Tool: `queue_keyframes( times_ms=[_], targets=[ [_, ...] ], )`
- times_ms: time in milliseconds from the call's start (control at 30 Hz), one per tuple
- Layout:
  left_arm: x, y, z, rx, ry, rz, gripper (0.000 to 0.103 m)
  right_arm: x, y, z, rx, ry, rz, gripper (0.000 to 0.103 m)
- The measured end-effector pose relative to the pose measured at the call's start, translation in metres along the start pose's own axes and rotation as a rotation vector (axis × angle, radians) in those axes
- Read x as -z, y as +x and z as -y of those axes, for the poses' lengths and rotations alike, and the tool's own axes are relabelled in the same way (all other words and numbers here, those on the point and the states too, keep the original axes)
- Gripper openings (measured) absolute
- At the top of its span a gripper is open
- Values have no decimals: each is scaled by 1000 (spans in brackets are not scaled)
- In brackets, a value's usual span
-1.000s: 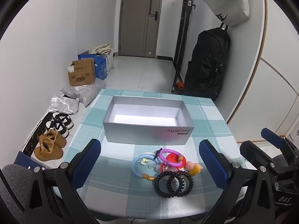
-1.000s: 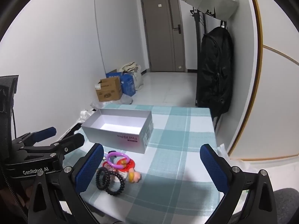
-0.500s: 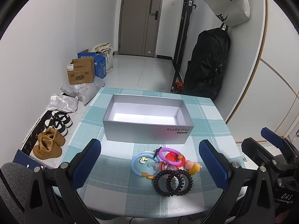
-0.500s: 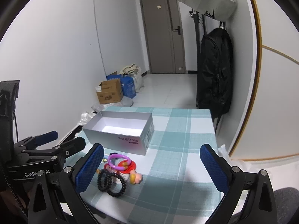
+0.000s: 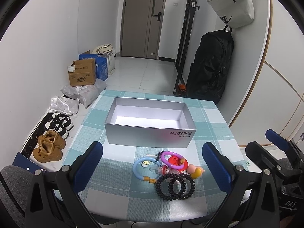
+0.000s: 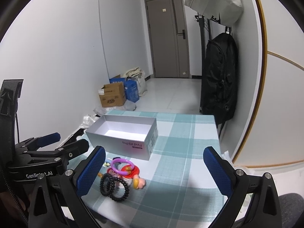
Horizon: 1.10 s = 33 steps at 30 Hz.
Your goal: Organize jewelry
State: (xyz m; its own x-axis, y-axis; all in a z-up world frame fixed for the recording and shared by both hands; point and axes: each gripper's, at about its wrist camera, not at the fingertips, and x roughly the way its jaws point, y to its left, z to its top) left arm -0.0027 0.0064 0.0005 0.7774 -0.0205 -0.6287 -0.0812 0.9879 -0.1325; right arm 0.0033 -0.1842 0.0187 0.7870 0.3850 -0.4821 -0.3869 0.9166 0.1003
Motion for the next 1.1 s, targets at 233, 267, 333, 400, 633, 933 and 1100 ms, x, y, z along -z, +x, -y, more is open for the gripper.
queue_keyframes(
  times_ms=[233,267,333,400,633,933,1100],
  targets=[
    [1,-2,0,11,-5,2,101,0,0,0,6,1,4,103],
    [1,-2,0,13,-5,2,101,0,0,0,7,0,7,103],
    [1,-2,0,11,-5,3,101,-1,0,0,11,-2,10,103],
    [1,-2,1,11,-1,1,102,-1,0,0,11,-1,10,103],
    [1,-2,1,12,3,-1,101,-1,-1,0,16,2,10,103],
    [3,-3,1,-1,7,-4,101,-1,-1,0,14,6,9,103],
    [4,-2,2,-3,16,-6,101,-2,0,2,18,10,7,103]
  ],
)
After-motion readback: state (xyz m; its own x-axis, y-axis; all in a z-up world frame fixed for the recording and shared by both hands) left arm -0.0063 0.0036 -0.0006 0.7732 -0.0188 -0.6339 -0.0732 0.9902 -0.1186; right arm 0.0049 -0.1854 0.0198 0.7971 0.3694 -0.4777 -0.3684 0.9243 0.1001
